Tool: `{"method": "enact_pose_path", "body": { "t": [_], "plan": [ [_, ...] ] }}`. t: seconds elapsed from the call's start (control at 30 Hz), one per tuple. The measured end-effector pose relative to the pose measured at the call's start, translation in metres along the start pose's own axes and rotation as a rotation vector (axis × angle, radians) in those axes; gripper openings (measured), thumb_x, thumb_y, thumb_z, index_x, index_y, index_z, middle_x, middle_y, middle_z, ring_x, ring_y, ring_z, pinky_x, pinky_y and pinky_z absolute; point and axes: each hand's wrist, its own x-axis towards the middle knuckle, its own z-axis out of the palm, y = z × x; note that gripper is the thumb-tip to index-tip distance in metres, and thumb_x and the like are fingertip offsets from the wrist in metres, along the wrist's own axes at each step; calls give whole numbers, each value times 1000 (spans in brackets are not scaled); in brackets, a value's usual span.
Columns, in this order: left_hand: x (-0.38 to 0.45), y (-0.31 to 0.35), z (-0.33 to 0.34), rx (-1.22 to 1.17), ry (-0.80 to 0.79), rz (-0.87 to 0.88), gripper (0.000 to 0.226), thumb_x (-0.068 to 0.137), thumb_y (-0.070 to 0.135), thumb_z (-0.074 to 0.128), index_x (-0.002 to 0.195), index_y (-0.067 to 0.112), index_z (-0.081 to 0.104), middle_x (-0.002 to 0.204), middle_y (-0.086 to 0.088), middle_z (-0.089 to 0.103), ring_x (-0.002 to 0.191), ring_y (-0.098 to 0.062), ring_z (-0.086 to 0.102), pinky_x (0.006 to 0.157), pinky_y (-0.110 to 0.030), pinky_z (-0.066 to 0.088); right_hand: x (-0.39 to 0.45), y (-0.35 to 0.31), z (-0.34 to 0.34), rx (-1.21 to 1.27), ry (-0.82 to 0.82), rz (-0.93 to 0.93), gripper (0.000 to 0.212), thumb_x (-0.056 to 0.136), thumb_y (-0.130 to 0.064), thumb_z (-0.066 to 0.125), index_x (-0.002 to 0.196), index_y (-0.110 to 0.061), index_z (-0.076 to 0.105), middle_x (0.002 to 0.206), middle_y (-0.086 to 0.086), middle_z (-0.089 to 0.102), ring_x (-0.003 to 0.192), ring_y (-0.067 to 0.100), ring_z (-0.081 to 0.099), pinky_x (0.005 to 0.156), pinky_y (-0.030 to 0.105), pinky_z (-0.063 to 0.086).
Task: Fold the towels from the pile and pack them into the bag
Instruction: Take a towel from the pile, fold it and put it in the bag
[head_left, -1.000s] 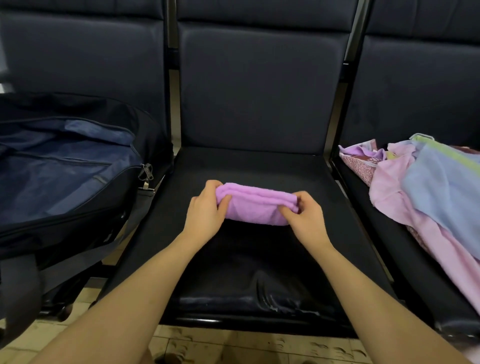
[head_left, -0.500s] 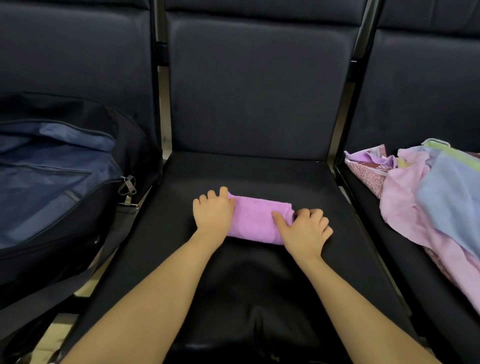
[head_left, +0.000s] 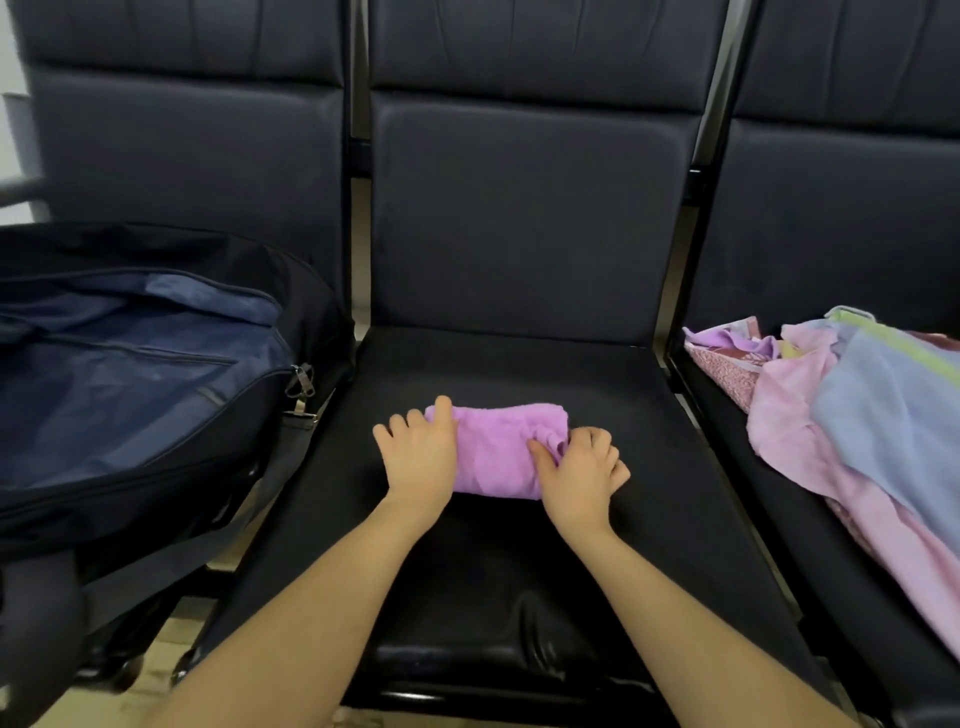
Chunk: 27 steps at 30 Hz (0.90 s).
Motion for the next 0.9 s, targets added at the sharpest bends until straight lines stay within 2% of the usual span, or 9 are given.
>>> {"method": "enact_pose_path", "body": {
  "t": [0.07,0.17,0.3,0.43,0.5,0.6,0.73,0.8,0.9],
  "plan": [
    [2,-16,-8,30,134,6,31,66,31,84,87,18,67,57,-5,59,55,-26,57,60,-38,48,-9,-18,-8,179,15,-29,29,93,-41,56,99,-13,52,93,-2,54,88,13,52,100,37,30],
    [9,-47,-33,43,305,6,28,66,30,84,83,16,67,54,-5,55,51,-26,54,59,-36,47,-25,-49,-18,402,-26,-55,25,93,-34,59,83,-17,43,69,-9,44,68,6,35,97,42,37],
    [17,-96,-60,78,417,-25,30,60,24,87,80,16,66,51,-5,53,48,-25,53,60,-36,47,-42,-95,-26,496,-79,-132,31,92,-36,61,77,-24,37,71,-8,44,72,3,28,92,42,39],
    [36,-156,-76,146,480,-68,30,55,22,87,73,18,64,49,-3,51,46,-23,49,60,-31,43,-52,-152,-28,574,-158,-226,25,91,-35,61,94,-21,42,78,-8,48,93,15,32,76,31,36],
    [49,-189,-81,165,500,-75,30,54,21,87,74,17,65,50,-5,54,47,-24,50,61,-32,44,-54,-182,-20,603,-180,-273,29,91,-34,62,107,-21,42,78,-12,47,100,17,29,81,34,42],
    [69,-237,-79,194,500,-85,32,53,18,87,75,15,64,49,-7,55,48,-24,49,63,-32,43,-51,-225,2,567,-185,-384,43,91,-35,61,126,-21,39,74,-15,46,89,14,29,88,38,42],
    [100,-301,-56,201,507,-96,32,56,13,87,77,10,64,48,-9,52,49,-25,47,65,-36,45,-38,-278,48,438,-164,-540,38,94,-35,56,126,-20,40,74,-15,51,68,2,33,94,36,32],
    [117,-330,-41,254,527,-99,27,61,16,85,76,10,63,47,-6,49,49,-24,45,65,-35,44,-31,-304,76,389,-165,-594,35,94,-34,54,124,-20,41,83,-6,64,66,2,35,92,33,27],
    [148,-372,-13,314,545,-99,24,65,17,82,75,10,61,45,-5,46,49,-23,44,64,-35,42,-17,-343,121,328,-157,-625,35,95,-36,53,122,-19,39,88,0,67,74,11,45,93,34,27]
  ]
}}
